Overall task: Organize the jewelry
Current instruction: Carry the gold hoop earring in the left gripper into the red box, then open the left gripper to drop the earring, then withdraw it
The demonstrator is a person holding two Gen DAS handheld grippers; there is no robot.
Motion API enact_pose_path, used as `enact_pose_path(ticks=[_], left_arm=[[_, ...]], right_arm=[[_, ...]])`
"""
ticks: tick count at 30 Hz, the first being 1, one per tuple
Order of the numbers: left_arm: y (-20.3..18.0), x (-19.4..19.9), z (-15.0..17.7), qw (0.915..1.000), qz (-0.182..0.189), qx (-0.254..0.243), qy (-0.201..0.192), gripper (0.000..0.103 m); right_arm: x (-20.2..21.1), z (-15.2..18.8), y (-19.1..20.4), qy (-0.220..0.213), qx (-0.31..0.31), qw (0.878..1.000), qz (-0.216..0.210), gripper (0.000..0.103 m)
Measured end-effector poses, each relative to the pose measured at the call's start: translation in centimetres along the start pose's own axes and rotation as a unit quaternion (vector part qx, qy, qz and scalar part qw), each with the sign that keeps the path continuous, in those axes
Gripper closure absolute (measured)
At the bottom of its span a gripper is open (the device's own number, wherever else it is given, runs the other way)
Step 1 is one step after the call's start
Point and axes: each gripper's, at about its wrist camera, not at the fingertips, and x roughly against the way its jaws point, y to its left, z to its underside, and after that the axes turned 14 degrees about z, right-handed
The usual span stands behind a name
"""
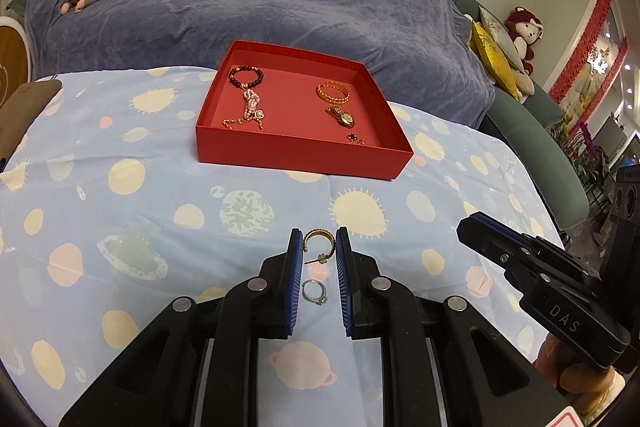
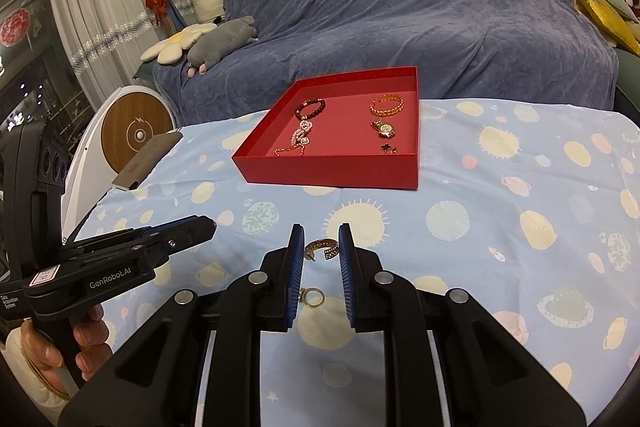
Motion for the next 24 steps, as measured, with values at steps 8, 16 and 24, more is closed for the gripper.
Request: enact_pose_path(ticks=[8,16,24], left_arm=[[0.9,0.5,-5.0,0.9996,-0.010,0.003,-0.027,0.089],[3.9,-3.8,-10.5,0.9997,-0.024,-0.007,-0.009,0.089],[5.6,-10.7,-13.6,0.9997,-0.016,0.004,0.015,0.089]], right_arm=[[-1.7,-5.0,-0.6,-0.012,-0.013,1.000,0.004,0.086],[-8.9,-9.4,-1.3,0.012,-0.041,0.999,-0.007,0.086],[-16.0,-10.3,-1.3,0.060,-0.075,0.995,-0.032,0.086]])
